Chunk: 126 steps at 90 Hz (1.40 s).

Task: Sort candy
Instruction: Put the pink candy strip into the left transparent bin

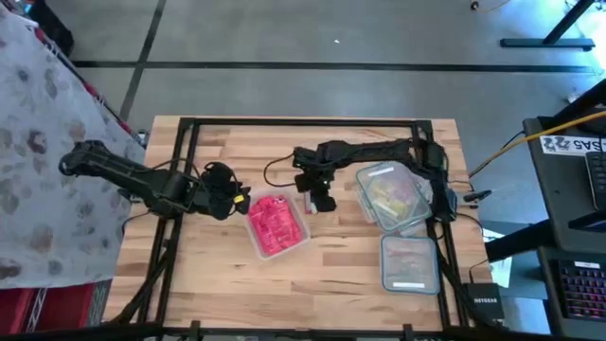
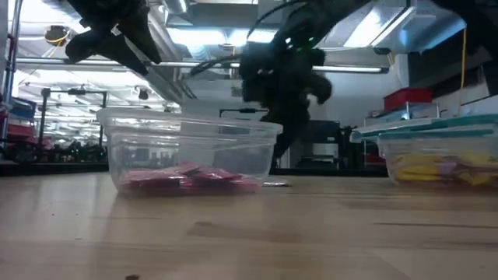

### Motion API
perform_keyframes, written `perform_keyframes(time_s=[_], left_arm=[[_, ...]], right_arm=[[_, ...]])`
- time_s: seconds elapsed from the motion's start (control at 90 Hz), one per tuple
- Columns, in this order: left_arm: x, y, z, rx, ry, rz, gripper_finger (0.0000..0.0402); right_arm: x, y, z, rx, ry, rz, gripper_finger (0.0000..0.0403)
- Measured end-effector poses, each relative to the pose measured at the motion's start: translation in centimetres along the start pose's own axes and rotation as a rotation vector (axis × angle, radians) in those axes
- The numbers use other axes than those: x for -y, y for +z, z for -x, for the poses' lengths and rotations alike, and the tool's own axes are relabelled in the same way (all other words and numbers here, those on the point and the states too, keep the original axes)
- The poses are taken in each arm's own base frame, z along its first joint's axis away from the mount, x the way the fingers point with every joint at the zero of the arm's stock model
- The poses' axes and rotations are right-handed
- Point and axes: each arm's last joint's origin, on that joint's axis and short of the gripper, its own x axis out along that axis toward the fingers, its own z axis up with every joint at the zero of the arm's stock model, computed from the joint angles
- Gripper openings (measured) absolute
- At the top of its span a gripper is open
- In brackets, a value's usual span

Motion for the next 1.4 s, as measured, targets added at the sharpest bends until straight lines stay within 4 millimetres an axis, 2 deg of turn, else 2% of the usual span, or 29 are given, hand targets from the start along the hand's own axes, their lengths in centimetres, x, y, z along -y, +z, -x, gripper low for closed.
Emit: perform_keyframes(time_s=[0.156,0.278,0.5,0.633,0.733,0.856,0.989,1.1,1.233,1.4], left_arm=[[0.0,-0.1,0.1,-0.002,-0.005,-0.025,0.0151],[0.0,-0.1,0.1,0.009,0.0,-0.055,0.0151],[0.0,0.0,0.1,0.041,0.016,-0.08,0.0151],[0.0,0.0,0.1,0.041,0.015,-0.078,0.0151],[0.0,0.0,0.1,0.04,0.014,-0.077,0.0151],[0.0,0.0,0.1,0.038,0.013,-0.075,0.0151],[0.0,0.0,0.1,0.038,0.013,-0.074,0.0151],[0.0,0.0,0.1,0.038,0.013,-0.074,0.0151],[0.0,0.0,0.1,0.032,0.01,-0.07,0.0151],[0.0,0.0,0.1,0.038,0.01,-0.066,0.0151]], right_arm=[[-3.0,-1.6,0.0,0.055,-0.016,0.104,0.0002],[-4.8,-3.2,-2.0,0.02,-0.03,0.179,0.0023],[-7.0,-3.5,-4.8,-0.042,-0.225,0.401,0.0132],[-7.8,-3.4,-5.5,-0.055,-0.323,0.509,0.0193],[-7.6,-3.1,-5.4,-0.029,-0.341,0.503,0.0217],[-7.1,-2.9,-5.2,0.006,-0.355,0.481,0.0224],[-5.3,-2.7,-4.8,0.098,-0.376,0.443,0.0224],[-3.6,-3.6,-4.6,0.142,-0.36,0.388,0.0224],[-2.6,-4.8,-4.7,0.172,-0.308,0.338,0.0225],[-1.8,-5.4,-6.2,0.198,-0.296,0.25,0.0225]])
